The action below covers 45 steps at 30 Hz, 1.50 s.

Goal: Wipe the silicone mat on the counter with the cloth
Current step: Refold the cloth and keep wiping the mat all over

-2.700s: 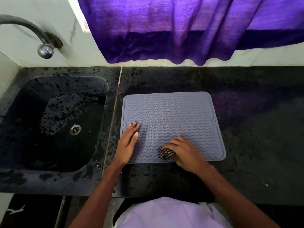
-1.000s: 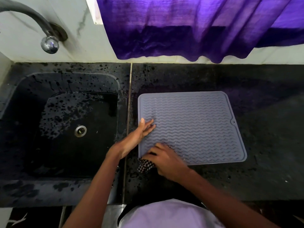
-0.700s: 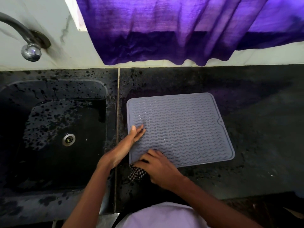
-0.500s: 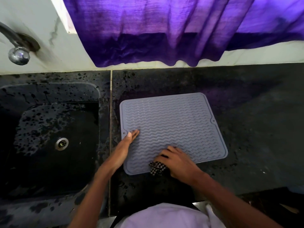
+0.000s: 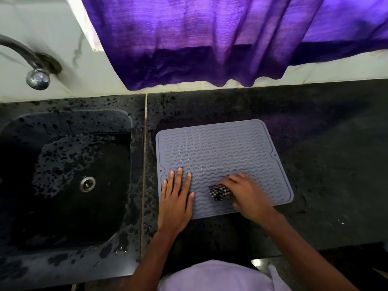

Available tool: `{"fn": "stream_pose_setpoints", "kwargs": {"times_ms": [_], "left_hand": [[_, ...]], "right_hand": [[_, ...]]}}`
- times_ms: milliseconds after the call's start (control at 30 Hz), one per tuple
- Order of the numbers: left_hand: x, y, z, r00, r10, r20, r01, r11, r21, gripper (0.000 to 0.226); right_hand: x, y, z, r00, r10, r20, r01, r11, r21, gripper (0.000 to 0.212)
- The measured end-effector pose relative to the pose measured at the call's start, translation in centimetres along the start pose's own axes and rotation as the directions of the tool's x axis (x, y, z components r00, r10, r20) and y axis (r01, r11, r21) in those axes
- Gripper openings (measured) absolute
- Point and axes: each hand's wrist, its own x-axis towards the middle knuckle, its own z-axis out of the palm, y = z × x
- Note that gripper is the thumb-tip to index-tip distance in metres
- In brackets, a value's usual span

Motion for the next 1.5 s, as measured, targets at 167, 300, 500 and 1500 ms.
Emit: {"fn": "stream_pose_setpoints", "kwargs": {"times_ms": [167,300,500,1500], "left_hand": [[-0.1,-0.1,0.0,1.000,0.008,-0.009,-0.007,0.998,0.054,0.058],[-0.1,0.0,0.0,1.000,-0.001,-0.016,0.001,0.999,0.043,0.058],[0.0,0.0,0.1,0.999,-0.018,-0.033,0.018,1.000,0.000,0.057],[1.5,-0.1,0.4,0.994,-0.094,-0.063,0.098,0.993,0.063,0.060]], "right_hand": [[1.6,-1.4,0.7,1.000,-0.020,0.025,0.023,0.992,-0.125,0.054],[0.5,2.0,-0.6,0.995,0.028,0.094,-0.014,0.989,-0.151,0.060],[-1.0,6.9,-2.2,0.972,0.181,0.148,-0.160,0.977,-0.144,0.055],[0.6,11.4,-3.8,0.960,0.275,-0.048,-0.270,0.958,0.098,0.050]]}}
